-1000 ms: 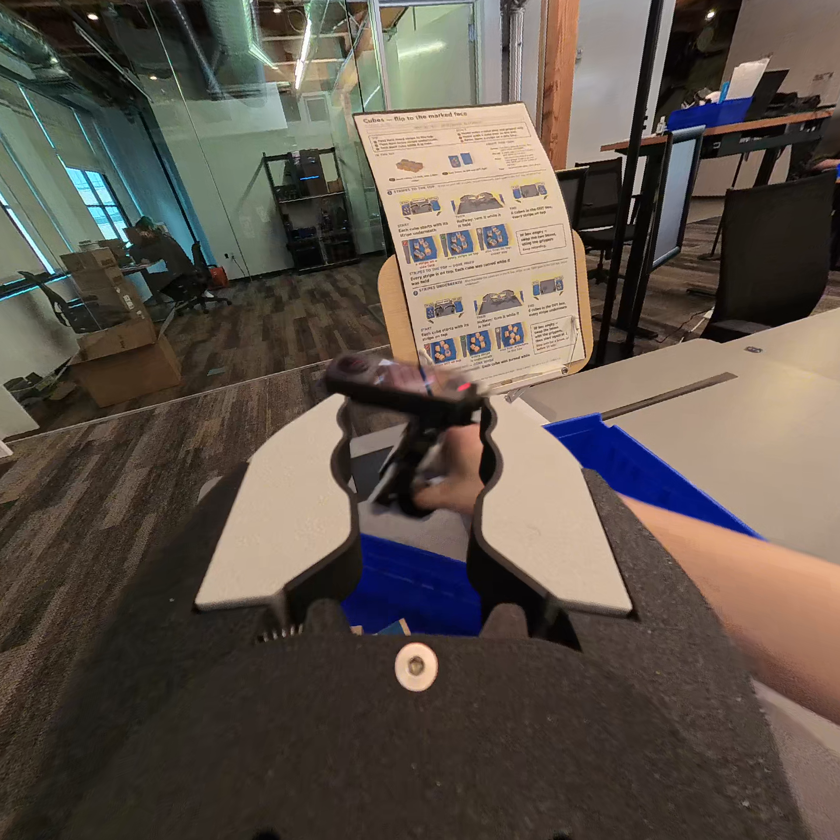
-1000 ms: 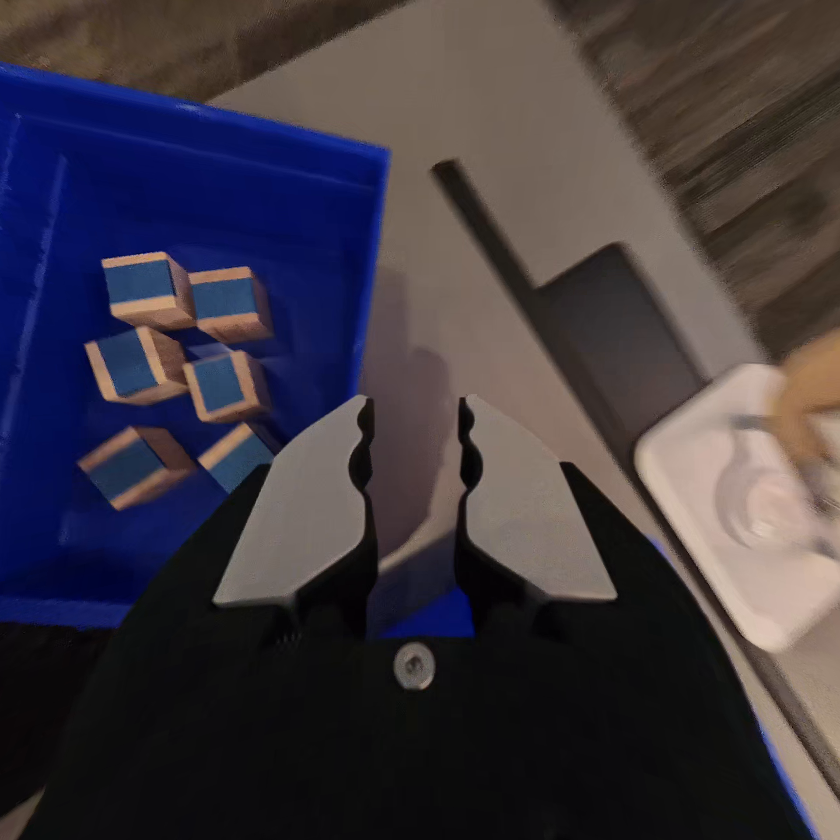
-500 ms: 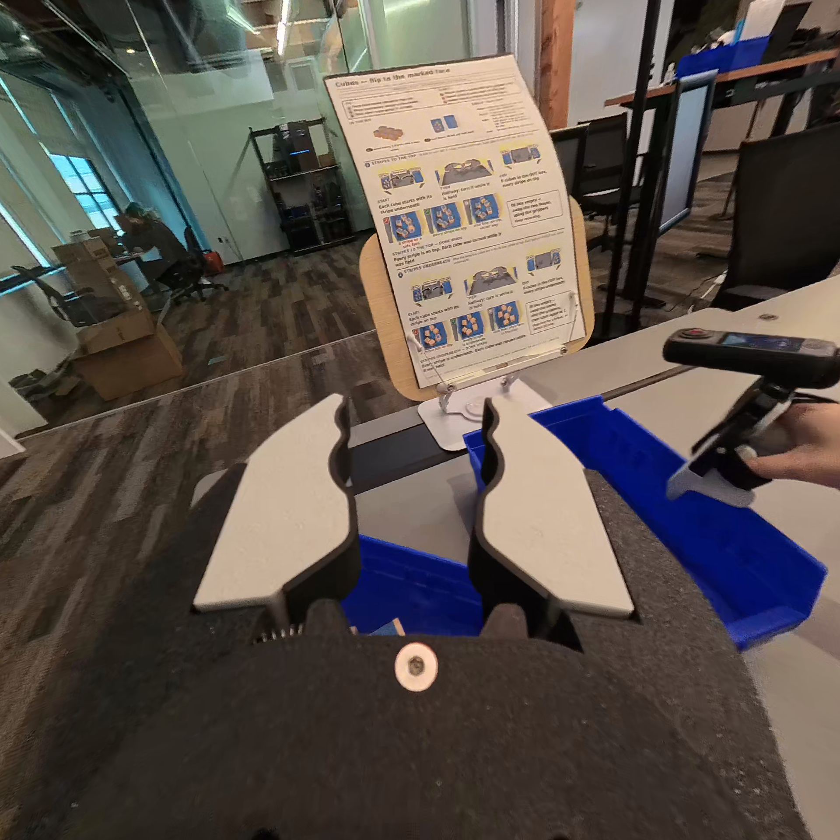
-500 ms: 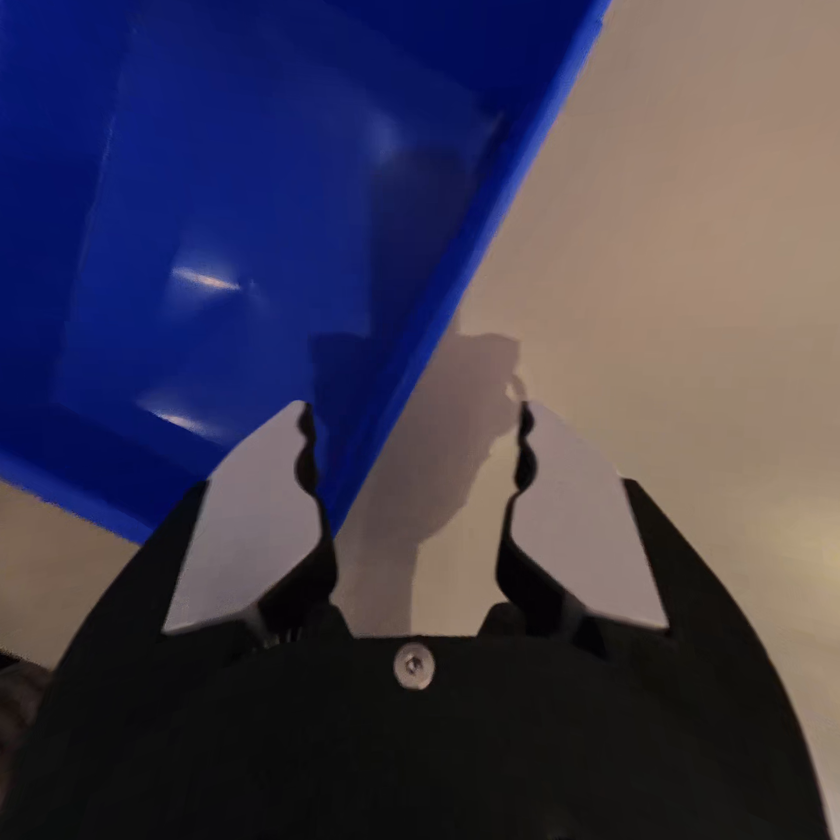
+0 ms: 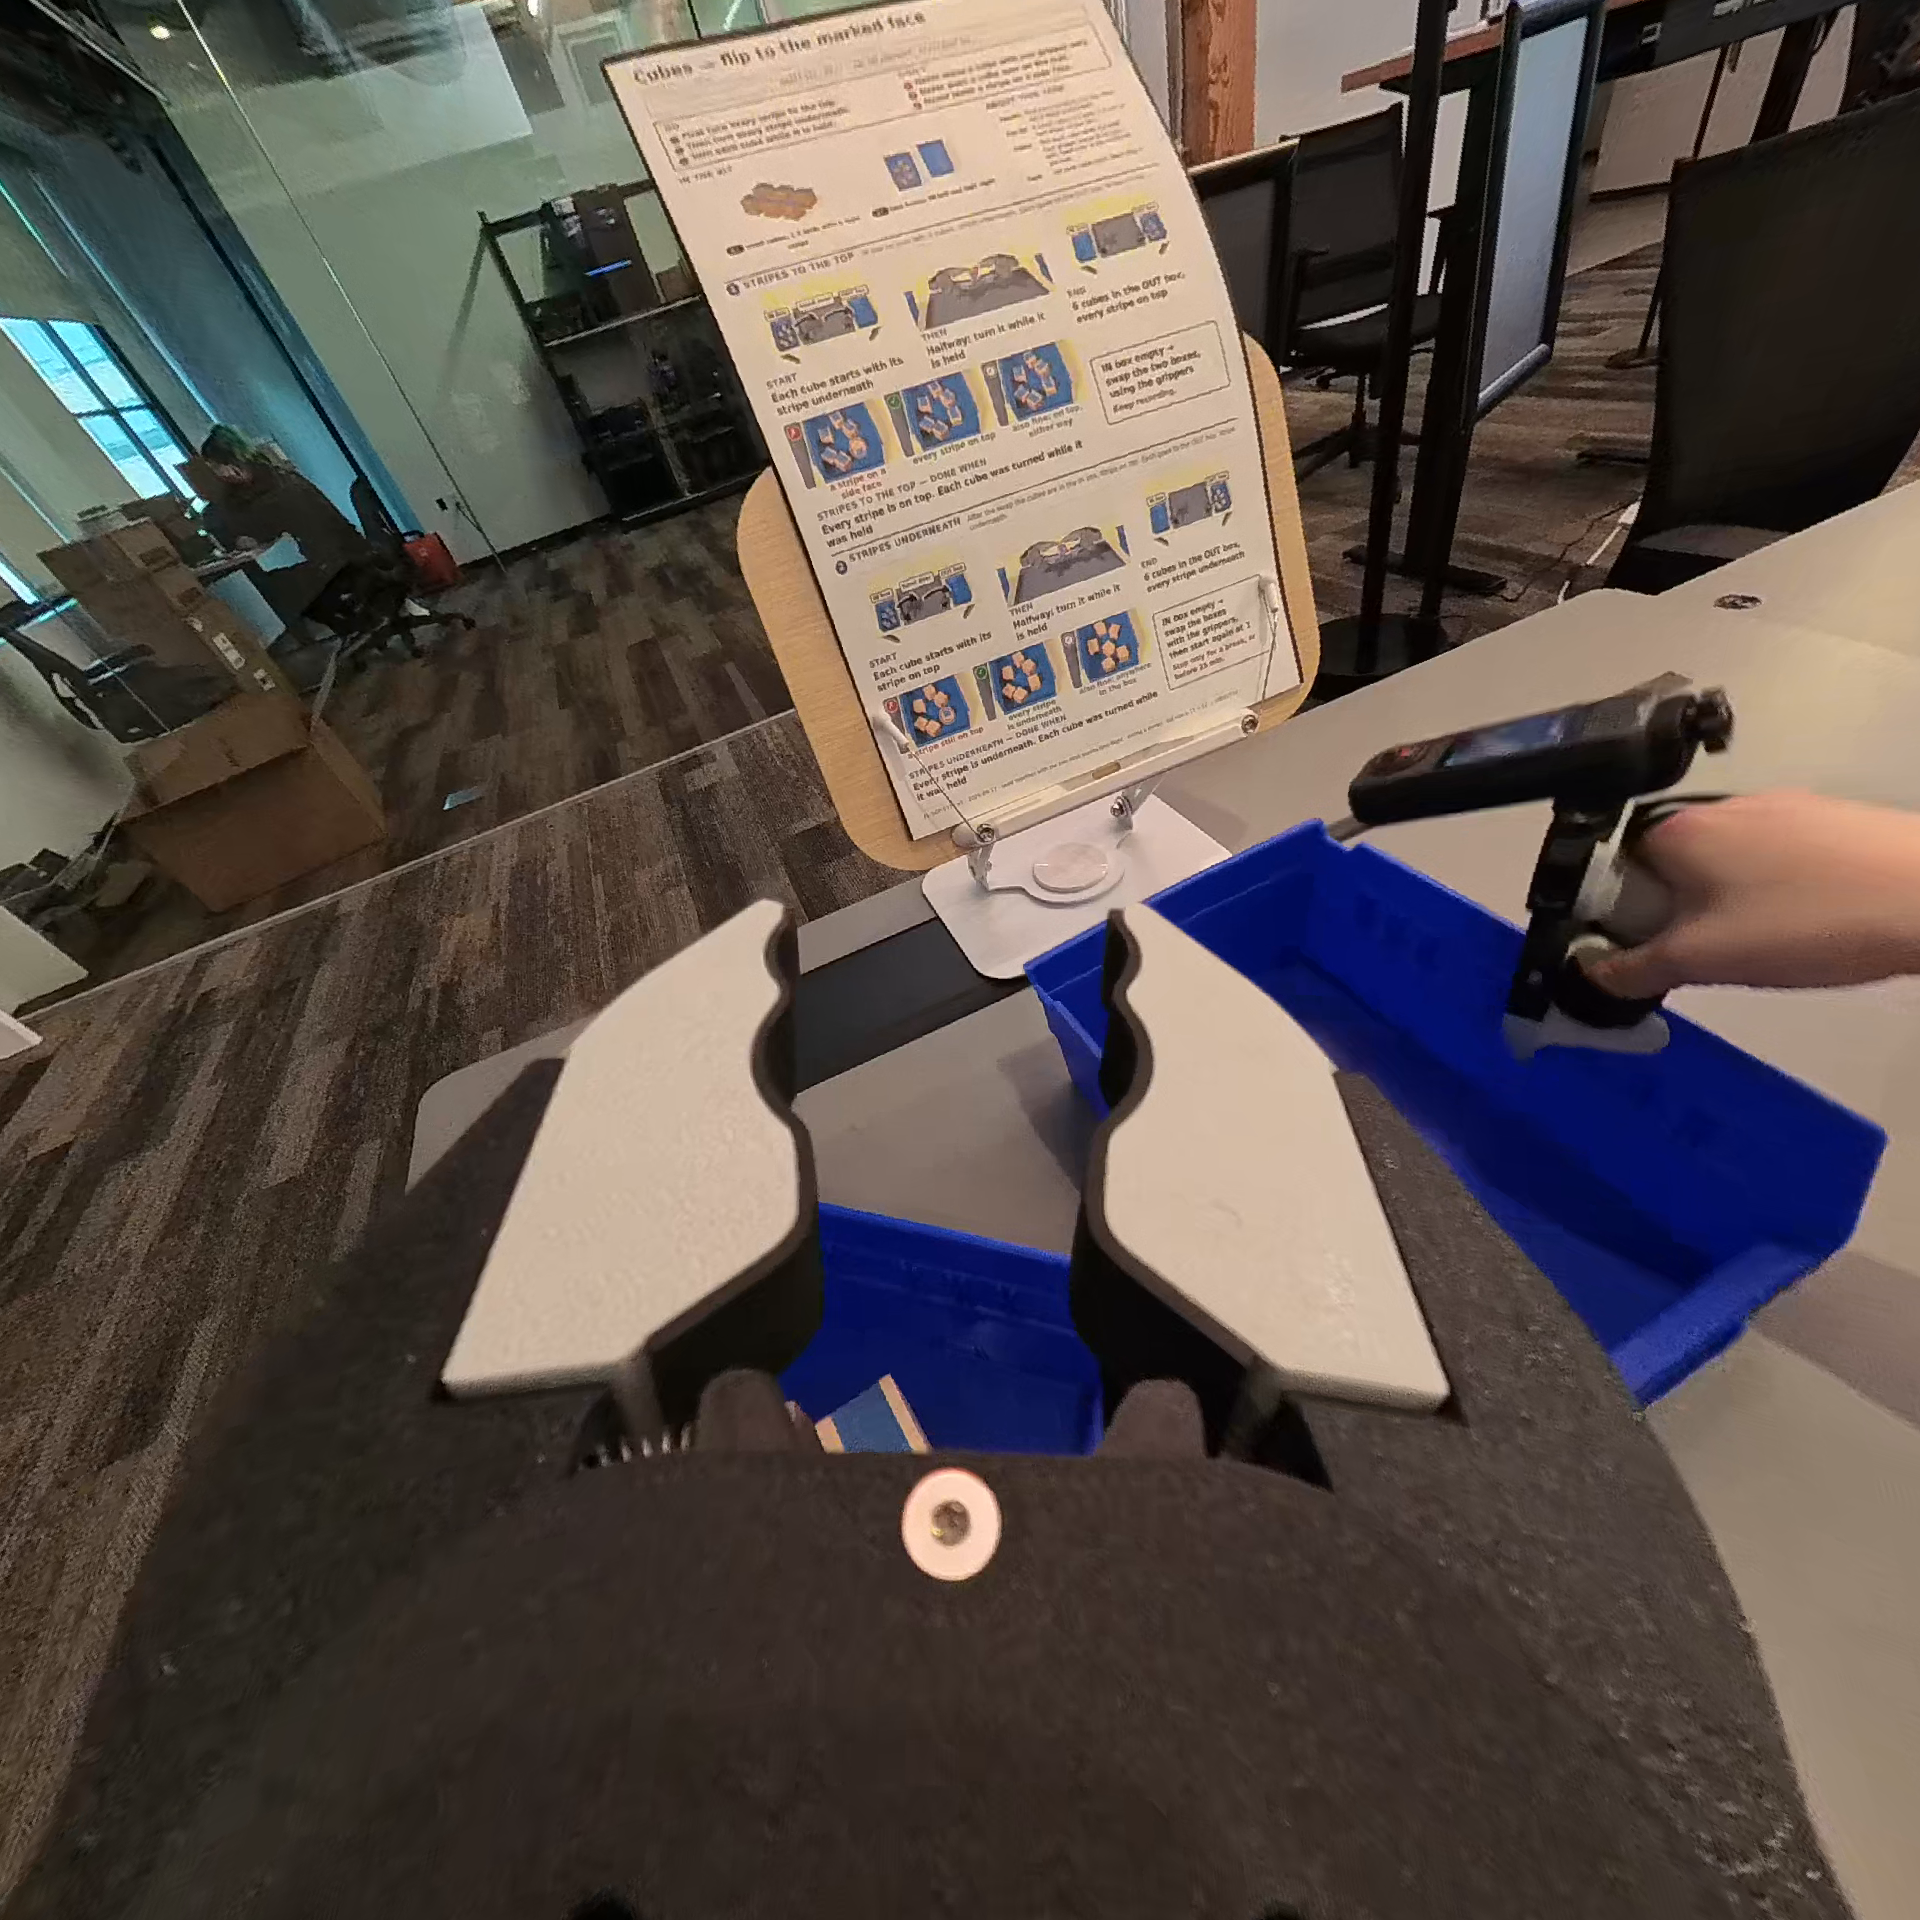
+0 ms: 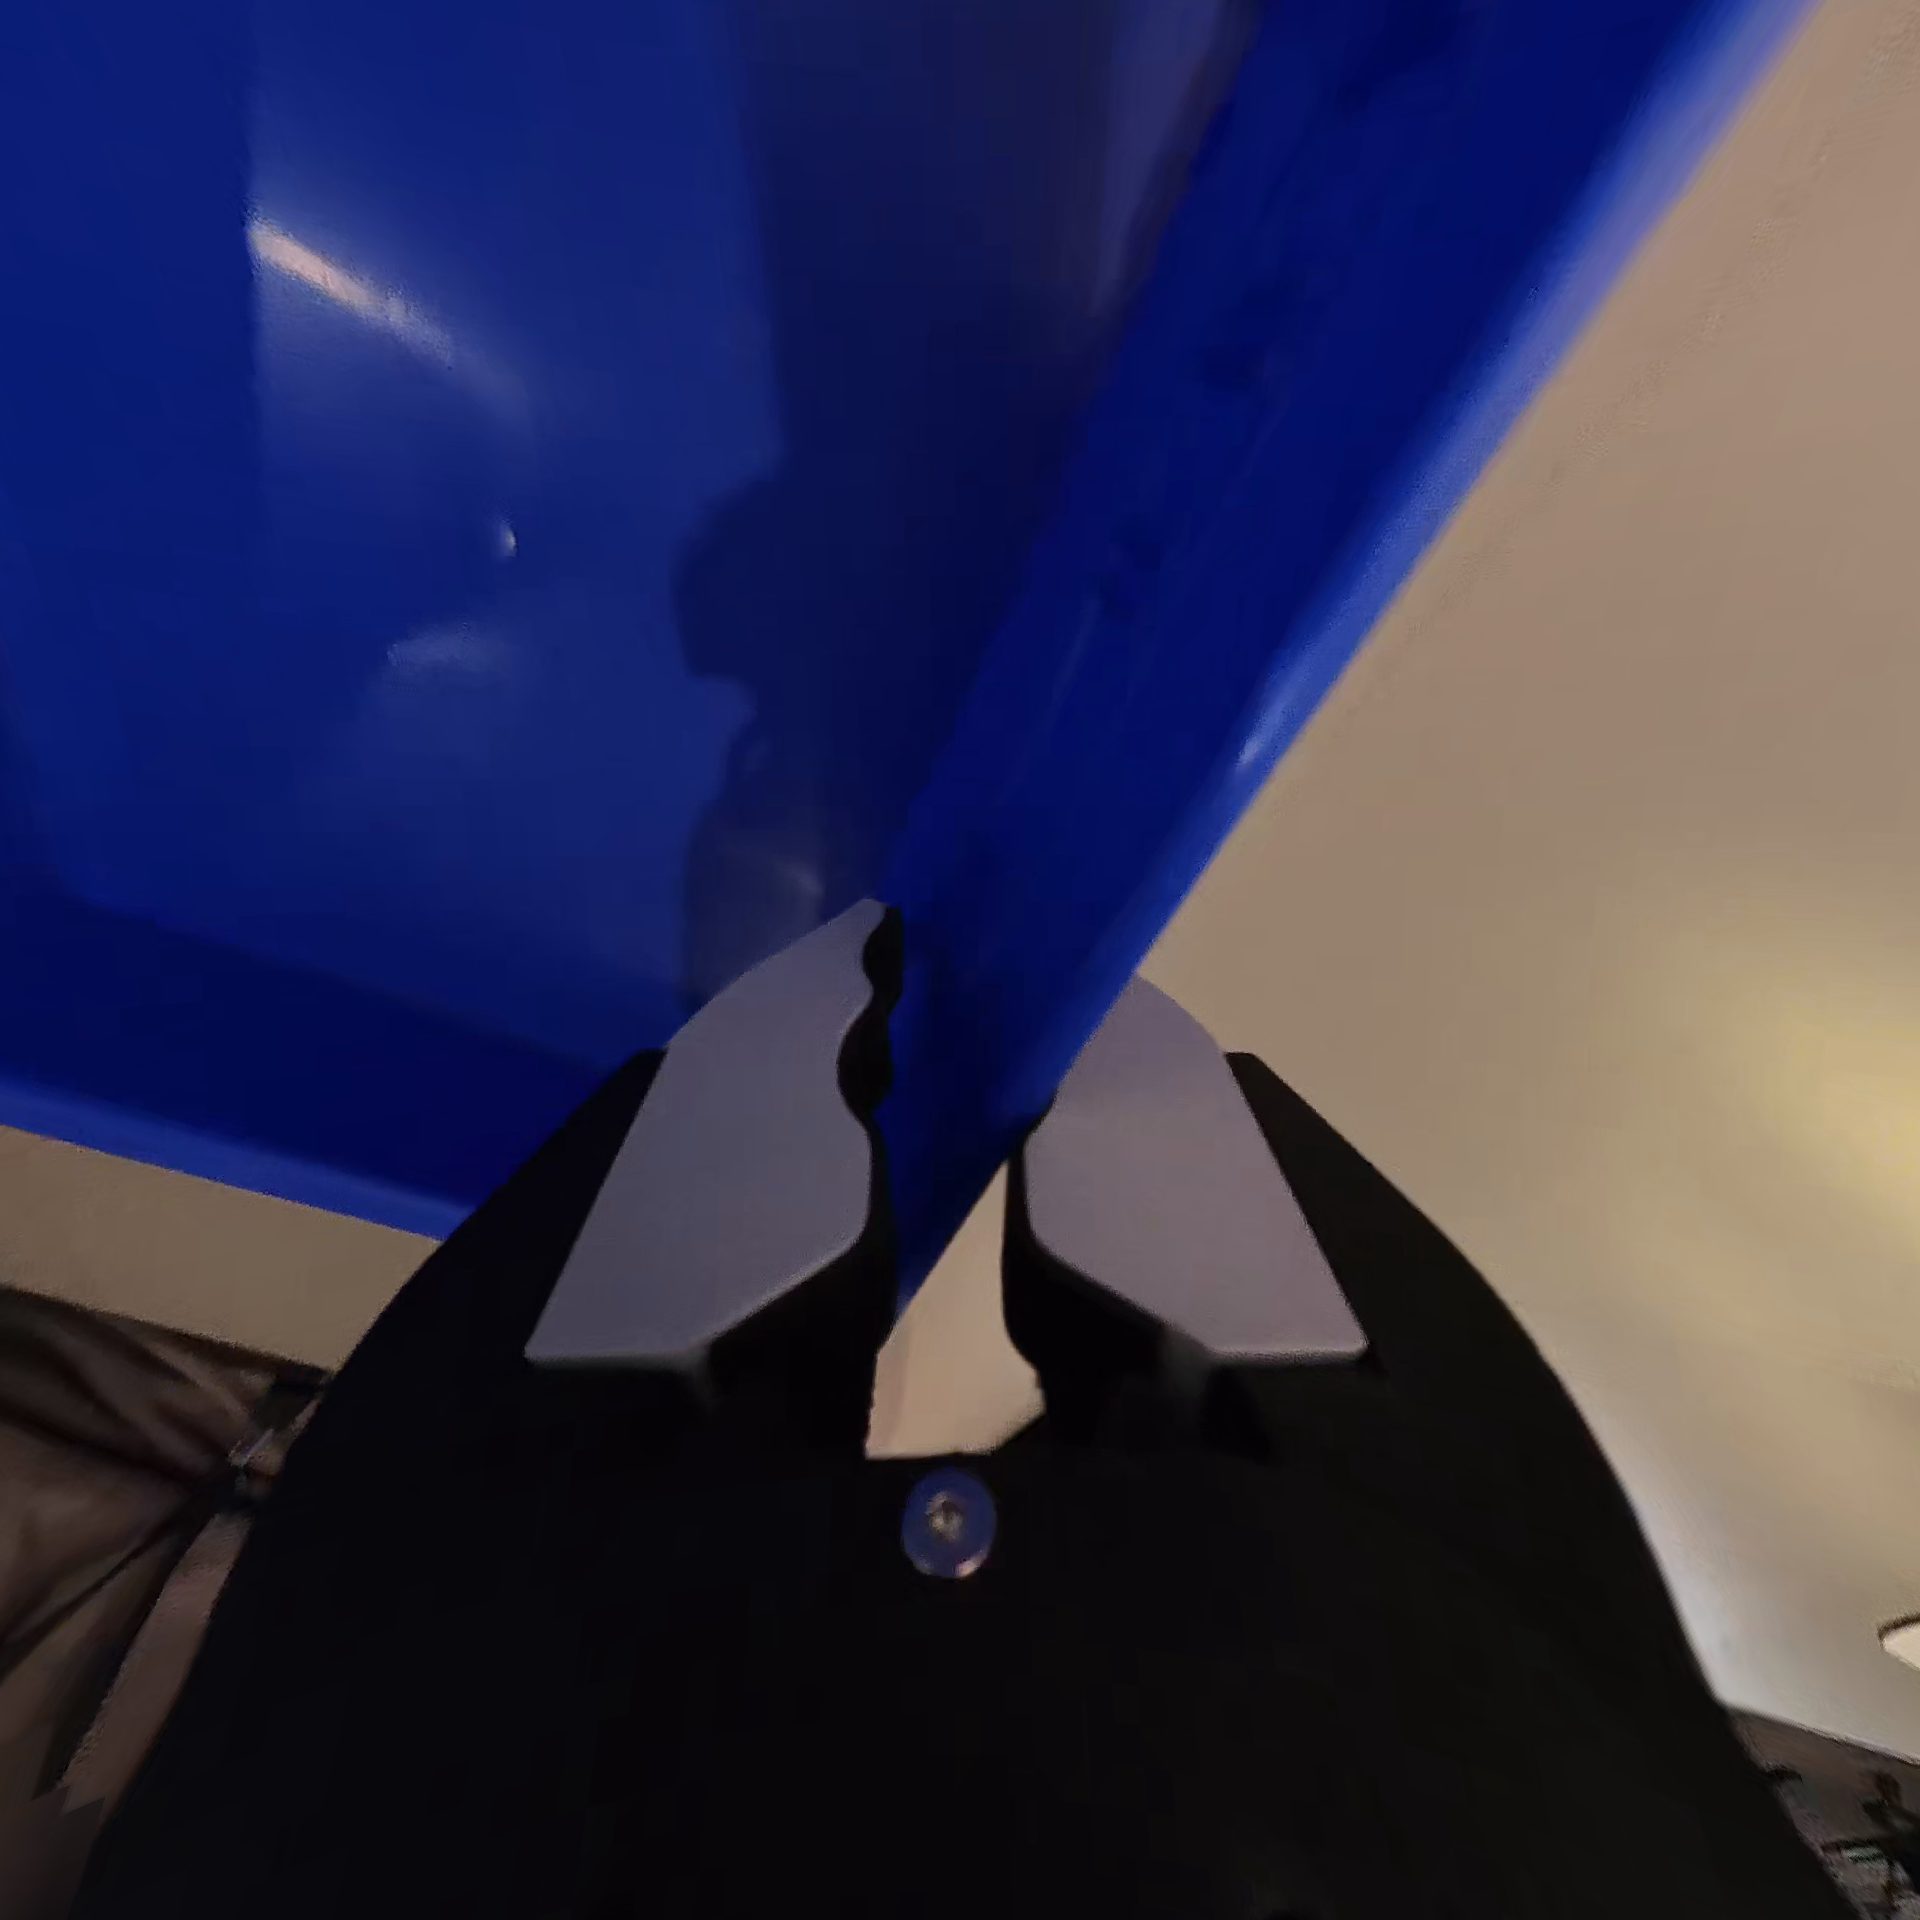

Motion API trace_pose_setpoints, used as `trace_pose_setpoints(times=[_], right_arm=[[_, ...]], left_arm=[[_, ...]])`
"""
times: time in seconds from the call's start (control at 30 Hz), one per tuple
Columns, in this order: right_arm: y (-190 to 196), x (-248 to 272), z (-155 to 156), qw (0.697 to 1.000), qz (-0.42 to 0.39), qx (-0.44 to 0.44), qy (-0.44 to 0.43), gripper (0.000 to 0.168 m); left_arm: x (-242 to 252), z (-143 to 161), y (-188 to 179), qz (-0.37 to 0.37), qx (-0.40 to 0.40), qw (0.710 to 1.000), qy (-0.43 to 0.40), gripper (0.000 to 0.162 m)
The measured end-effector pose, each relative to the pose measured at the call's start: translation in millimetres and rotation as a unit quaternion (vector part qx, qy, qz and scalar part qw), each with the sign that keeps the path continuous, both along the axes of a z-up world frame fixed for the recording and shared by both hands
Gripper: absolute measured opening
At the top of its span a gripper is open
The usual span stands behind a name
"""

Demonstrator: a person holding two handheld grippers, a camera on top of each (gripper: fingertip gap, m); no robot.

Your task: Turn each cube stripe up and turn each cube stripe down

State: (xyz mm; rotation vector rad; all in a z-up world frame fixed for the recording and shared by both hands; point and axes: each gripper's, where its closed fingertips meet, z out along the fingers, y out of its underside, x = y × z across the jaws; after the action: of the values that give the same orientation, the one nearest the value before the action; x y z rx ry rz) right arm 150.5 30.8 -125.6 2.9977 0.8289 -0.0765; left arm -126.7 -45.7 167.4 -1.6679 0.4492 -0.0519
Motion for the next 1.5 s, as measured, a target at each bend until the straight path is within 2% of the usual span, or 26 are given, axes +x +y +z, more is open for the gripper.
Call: trace_pose_setpoints(times=[0.13, 0.27, 0.53, 0.73, 0.97, 1.0, 1.03, 1.07, 1.1, 1.17, 1.3, 1.37, 1.5], right_arm=[[21, 34, 0, 0.997, -0.027, -0.028, 0.064, 0.008], [38, 109, -1, 0.997, -0.068, -0.003, 0.044, 0.008], [28, 243, -2, 0.976, -0.210, -0.012, 0.062, 0.008], [22, 296, -3, 0.963, -0.257, 0.000, 0.078, 0.007], [21, 308, -4, 0.968, -0.235, 0.020, 0.082, 0.008], [19, 308, -3, 0.969, -0.231, 0.022, 0.084, 0.012], [20, 306, -1, 0.967, -0.233, 0.029, 0.094, 0.026], [24, 300, 6, 0.963, -0.235, 0.044, 0.125, 0.031], [32, 294, 17, 0.957, -0.234, 0.071, 0.157, 0.042], [48, 293, 44, 0.942, -0.238, 0.149, 0.186, 0.049], [68, 299, 95, 0.893, -0.238, 0.327, 0.201, 0.052], [67, 302, 105, 0.898, -0.220, 0.338, 0.174, 0.056], [63, 299, 110, 0.905, -0.186, 0.349, 0.158, 0.057]], left_arm=[[-4, 0, -1, -0.003, -0.005, 1.000, -0.007, 0.056], [-5, -1, -2, -0.006, -0.007, 1.000, -0.008, 0.055], [-7, -7, 4, 0.003, -0.023, 1.000, 0.001, 0.054], [2, -16, 9, 0.008, -0.040, 0.999, 0.028, 0.054], [-9, -25, 15, 0.038, -0.062, 0.996, 0.044, 0.055], [-14, -29, 16, 0.047, -0.072, 0.995, 0.049, 0.055], [-22, -34, 15, 0.059, -0.088, 0.993, 0.053, 0.056], [-31, -42, 13, 0.071, -0.114, 0.989, 0.055, 0.057], [-42, -49, 10, 0.081, -0.141, 0.985, 0.054, 0.058], [-73, -57, 3, 0.128, -0.168, 0.977, 0.039, 0.059], [-150, -66, -18, 0.249, -0.190, 0.950, -0.014, 0.061], [-177, -76, -30, 0.280, -0.211, 0.935, -0.048, 0.054], [-229, -109, -53, 0.352, -0.267, 0.892, -0.093, 0.061]])
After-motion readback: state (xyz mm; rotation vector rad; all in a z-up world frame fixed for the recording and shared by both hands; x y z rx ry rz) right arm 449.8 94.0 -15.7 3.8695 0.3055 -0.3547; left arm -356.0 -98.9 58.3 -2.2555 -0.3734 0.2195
